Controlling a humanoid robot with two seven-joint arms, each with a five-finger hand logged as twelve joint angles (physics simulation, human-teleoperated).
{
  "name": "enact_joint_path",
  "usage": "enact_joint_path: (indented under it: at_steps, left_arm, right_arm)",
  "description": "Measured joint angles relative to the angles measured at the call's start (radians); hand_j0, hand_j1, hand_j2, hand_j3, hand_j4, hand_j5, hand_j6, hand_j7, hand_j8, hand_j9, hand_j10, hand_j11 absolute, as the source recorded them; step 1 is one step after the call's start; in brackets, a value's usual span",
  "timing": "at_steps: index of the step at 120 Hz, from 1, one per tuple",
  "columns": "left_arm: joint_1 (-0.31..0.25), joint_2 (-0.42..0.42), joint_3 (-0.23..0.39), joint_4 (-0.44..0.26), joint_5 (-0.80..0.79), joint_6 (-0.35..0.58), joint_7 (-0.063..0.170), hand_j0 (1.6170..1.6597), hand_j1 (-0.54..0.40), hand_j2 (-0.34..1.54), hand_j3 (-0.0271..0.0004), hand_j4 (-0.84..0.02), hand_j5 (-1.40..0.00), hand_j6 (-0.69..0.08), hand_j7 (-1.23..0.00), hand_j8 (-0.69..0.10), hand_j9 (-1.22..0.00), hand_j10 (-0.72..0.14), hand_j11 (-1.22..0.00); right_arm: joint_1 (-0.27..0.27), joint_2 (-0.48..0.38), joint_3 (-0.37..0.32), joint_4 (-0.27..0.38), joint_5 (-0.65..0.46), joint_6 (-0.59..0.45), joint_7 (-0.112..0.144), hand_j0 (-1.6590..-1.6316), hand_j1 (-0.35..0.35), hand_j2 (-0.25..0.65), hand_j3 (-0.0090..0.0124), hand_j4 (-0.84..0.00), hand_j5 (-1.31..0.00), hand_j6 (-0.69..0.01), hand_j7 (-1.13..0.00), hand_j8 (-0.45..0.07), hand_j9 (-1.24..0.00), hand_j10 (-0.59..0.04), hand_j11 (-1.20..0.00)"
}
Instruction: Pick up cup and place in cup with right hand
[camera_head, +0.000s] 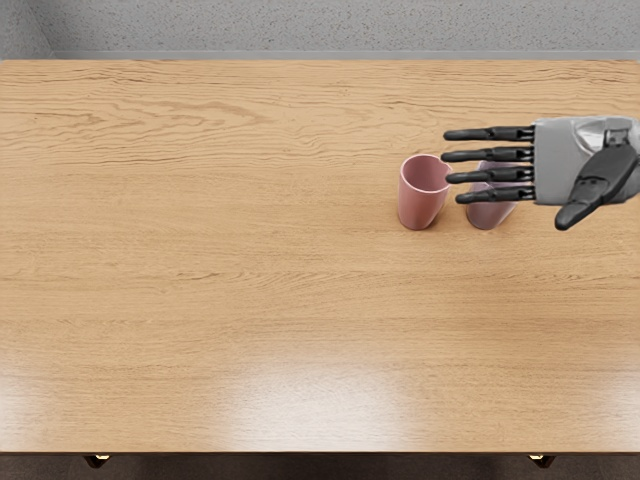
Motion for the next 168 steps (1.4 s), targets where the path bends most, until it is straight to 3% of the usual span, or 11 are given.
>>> enact_joint_path:
  at_steps: [27, 48, 55, 68, 84, 104, 111, 140, 168]
  left_arm:
    - [0.0, 0.0, 0.0, 0.0, 0.0, 0.0, 0.0, 1.6581, 0.349, 0.0, -0.0001, 0.0, 0.0, -0.001, 0.0, -0.001, 0.0, 0.0, 0.0]
    - [0.0, 0.0, 0.0, 0.0, 0.0, 0.0, 0.0, 1.6581, 0.349, 0.0, -0.0001, 0.0, 0.0, 0.0, 0.0, 0.0, 0.0, 0.0, 0.0]
    - [0.0, 0.0, 0.0, 0.0, 0.0, 0.0, 0.0, 1.6581, 0.349, 0.0, -0.0001, 0.0, 0.0, 0.0, 0.0, 0.0, 0.0, 0.0, 0.0]
    - [0.0, 0.0, 0.0, 0.0, 0.0, 0.0, 0.0, 1.6581, 0.349, 0.0, -0.0001, 0.0, 0.0, 0.0, 0.0, 0.0, 0.0, 0.0, 0.0]
    - [0.0, 0.0, 0.0, 0.0, 0.0, 0.0, 0.0, 1.6581, 0.349, 0.0, 0.0, 0.0, 0.0, 0.0, 0.0, 0.0, 0.0, 0.0, 0.0]
    - [0.0, 0.0, 0.0, 0.0, 0.0, 0.0, 0.0, 1.6581, 0.349, 0.0, 0.0, 0.0, 0.0, 0.0, 0.0, 0.0, 0.0, 0.0, 0.0]
    - [0.0, 0.0, 0.0, 0.0, 0.0, 0.0, 0.0, 1.6581, 0.349, 0.0, 0.0, 0.0, 0.0, 0.0, 0.0, 0.0, 0.0, 0.0, 0.0]
    - [0.0, 0.0, 0.0, 0.0, 0.0, 0.0, 0.0, 1.6581, 0.349, 0.0, 0.0, 0.0, 0.0, 0.0, 0.0, 0.0, 0.0, 0.0, 0.0]
    - [0.0, 0.0, 0.0, 0.0, 0.001, 0.0, 0.0, 1.6581, 0.349, 0.0, 0.0, 0.0, 0.0, 0.0, 0.0, 0.0, 0.0, 0.0, 0.0]
  right_arm:
    - [0.027, -0.006, -0.008, 0.007, -0.007, 0.0, 0.0, -1.6581, -0.317, -0.006, 0.0, -0.021, -0.03, -0.02, -0.03, -0.021, -0.03, -0.023, -0.03]
    - [0.146, 0.111, -0.016, -0.019, -0.115, 0.0, 0.0, -1.6581, -0.317, -0.006, 0.0, -0.022, -0.03, -0.021, -0.03, -0.022, -0.03, -0.023, -0.03]
    - [0.227, 0.158, -0.063, -0.031, -0.173, -0.009, 0.0, -1.6581, -0.317, -0.006, 0.0, -0.022, -0.03, -0.021, -0.03, -0.023, -0.03, -0.024, -0.03]
    - [0.425, 0.227, -0.231, -0.057, -0.238, -0.052, 0.0, -1.6581, -0.317, -0.006, 0.0, -0.024, -0.03, -0.023, -0.03, -0.024, -0.03, -0.024, -0.03]
    - [0.613, 0.317, -0.399, -0.088, -0.268, -0.122, 0.0, -1.6581, -0.318, -0.006, 0.0, -0.025, -0.03, -0.024, -0.03, -0.025, -0.03, -0.025, -0.03]
    - [0.842, 0.452, -0.615, -0.104, -0.294, -0.301, 0.0, -1.6581, -0.318, -0.006, 0.0, -0.026, -0.03, -0.026, -0.03, -0.026, -0.03, -0.026, -0.03]
    - [0.899, 0.519, -0.692, -0.117, -0.303, -0.358, 0.0, -1.6581, -0.318, -0.006, 0.0, -0.026, -0.03, -0.026, -0.03, -0.026, -0.03, -0.026, -0.03]
    - [1.002, 0.72, -0.885, -0.125, -0.335, -0.456, 0.0, -1.6581, -0.318, -0.006, 0.0, -0.027, -0.03, -0.027, -0.03, -0.027, -0.03, -0.026, -0.03]
    - [1.019, 0.84, -0.994, -0.112, -0.362, -0.617, 0.0, -1.6581, -0.318, -0.005, 0.0, -0.027, -0.03, -0.027, -0.03, -0.027, -0.03, -0.026, -0.03]
